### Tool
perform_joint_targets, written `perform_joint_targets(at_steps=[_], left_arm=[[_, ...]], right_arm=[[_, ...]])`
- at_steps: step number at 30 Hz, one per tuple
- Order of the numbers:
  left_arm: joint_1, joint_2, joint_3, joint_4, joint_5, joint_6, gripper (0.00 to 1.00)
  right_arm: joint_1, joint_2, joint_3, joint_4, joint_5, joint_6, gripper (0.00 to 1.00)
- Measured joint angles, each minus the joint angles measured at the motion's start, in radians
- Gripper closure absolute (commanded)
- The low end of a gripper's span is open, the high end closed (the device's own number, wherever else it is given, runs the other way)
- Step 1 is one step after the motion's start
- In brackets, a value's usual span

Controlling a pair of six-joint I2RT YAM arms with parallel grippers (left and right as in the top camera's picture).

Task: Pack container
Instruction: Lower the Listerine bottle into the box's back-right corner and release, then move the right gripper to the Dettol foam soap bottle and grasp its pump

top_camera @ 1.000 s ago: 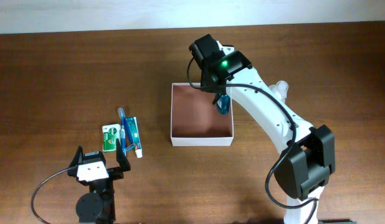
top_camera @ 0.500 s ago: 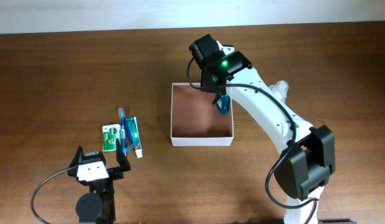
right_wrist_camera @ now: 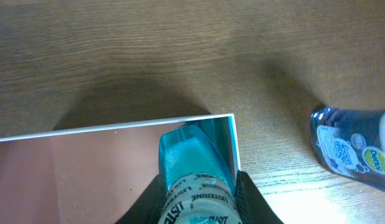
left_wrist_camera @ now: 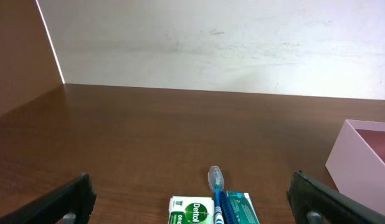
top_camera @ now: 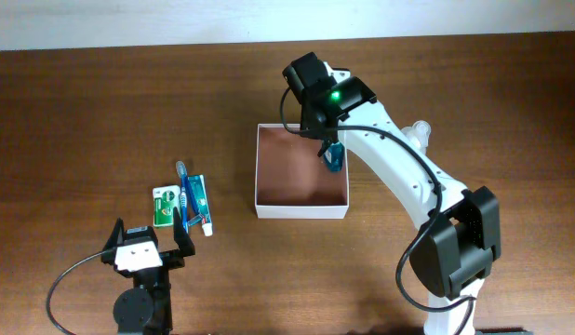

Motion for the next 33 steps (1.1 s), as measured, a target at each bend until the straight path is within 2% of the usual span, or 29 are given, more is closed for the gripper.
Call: perform_joint_targets(at_steps=[2, 6, 10, 15, 22, 27, 33], left_arm=[[0.0, 0.0, 0.0, 0.0, 0.0, 0.0, 0.0], [0.0, 0.0, 0.0, 0.0, 0.0, 0.0, 0.0], [0.0, 0.0, 0.0, 0.0, 0.0, 0.0, 0.0], [0.0, 0.0, 0.0, 0.0, 0.0, 0.0, 0.0], [0.0, 0.0, 0.0, 0.0, 0.0, 0.0, 0.0], [0.0, 0.0, 0.0, 0.0, 0.0, 0.0, 0.0], [0.0, 0.0, 0.0, 0.0, 0.0, 0.0, 0.0]], right_arm=[[-0.003, 0.0, -0.004, 0.005, 0.007, -0.002, 0.71], [-0.009, 0.0, -0.018, 0.022, 0.019, -0.002, 0.62], [-0.01, 0.0, -0.038, 0.029, 0.024, 0.001, 0.41], [-0.01, 0.0, -0.04, 0.034, 0.024, -0.005, 0.24], [-0.01, 0.0, -0.019, -0.016, 0.024, -0.053, 0.2], [-0.01, -0.027, 0.111, -0.148, 0.035, -0.087, 0.2], [-0.034, -0.171, 0.252, -0.265, 0.062, -0.145, 0.19]])
